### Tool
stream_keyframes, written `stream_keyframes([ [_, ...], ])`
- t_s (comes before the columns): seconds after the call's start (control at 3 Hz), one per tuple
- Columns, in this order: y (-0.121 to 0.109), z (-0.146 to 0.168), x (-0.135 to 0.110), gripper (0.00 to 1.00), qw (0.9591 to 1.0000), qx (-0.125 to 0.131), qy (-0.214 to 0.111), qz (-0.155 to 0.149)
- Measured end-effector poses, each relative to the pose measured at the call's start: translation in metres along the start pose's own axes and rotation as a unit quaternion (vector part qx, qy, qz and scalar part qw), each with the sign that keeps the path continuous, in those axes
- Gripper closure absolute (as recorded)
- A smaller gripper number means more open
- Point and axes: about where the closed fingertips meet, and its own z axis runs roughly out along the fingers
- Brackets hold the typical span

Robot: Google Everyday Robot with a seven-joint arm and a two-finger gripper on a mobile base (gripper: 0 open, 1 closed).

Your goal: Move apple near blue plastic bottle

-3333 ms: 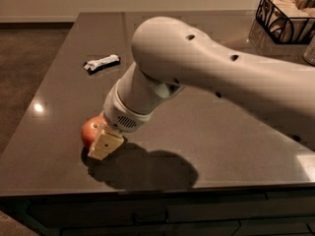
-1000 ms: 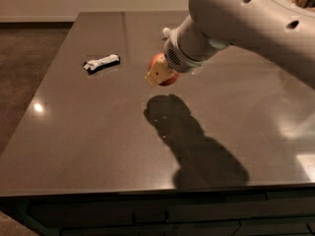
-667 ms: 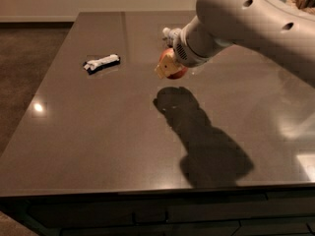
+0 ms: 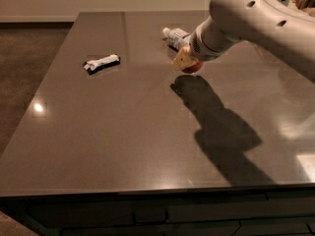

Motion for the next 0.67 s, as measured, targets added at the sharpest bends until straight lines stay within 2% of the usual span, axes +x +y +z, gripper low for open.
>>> stream_keyframes([
  [0.33,-0.027,0.014,0.002,0.82,0.9997,0.005,0.012,0.022],
  [0.67,-0.042,0.03,0.01,0.58,0.9989,0.001,0.02,0.042],
])
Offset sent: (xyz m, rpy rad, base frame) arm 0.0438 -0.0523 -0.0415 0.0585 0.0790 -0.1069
